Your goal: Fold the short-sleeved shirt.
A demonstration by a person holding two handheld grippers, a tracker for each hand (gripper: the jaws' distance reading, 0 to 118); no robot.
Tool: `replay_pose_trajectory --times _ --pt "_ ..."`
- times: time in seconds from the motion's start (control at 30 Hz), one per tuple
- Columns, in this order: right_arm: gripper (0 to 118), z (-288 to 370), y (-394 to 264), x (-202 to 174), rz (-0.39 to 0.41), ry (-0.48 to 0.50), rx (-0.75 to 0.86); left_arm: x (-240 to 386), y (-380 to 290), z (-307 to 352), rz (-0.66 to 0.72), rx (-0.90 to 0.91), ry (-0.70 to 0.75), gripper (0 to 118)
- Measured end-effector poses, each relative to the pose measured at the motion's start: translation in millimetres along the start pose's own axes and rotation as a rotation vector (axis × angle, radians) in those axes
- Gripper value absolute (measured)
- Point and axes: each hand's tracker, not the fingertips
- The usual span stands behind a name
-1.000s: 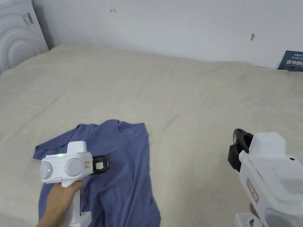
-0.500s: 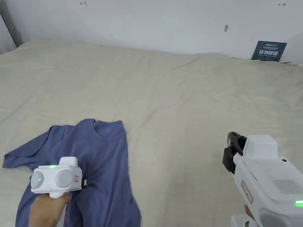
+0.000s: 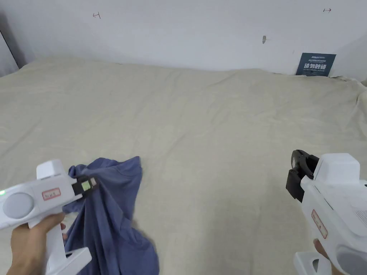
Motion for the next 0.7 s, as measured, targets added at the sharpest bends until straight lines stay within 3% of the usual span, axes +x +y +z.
replay_pose_trajectory --times 0.33,0.7 --pt "0 36.0 7.5 32.5 -0.019 -0.063 0.049 151.7 77.4 17.7 -0.215 0.125 -0.223 4" --pt "0 82.3 16.3 83.8 -0.006 -0.197 0.092 276.8 67.8 -5.8 -0.372 0.103 -0.437 4"
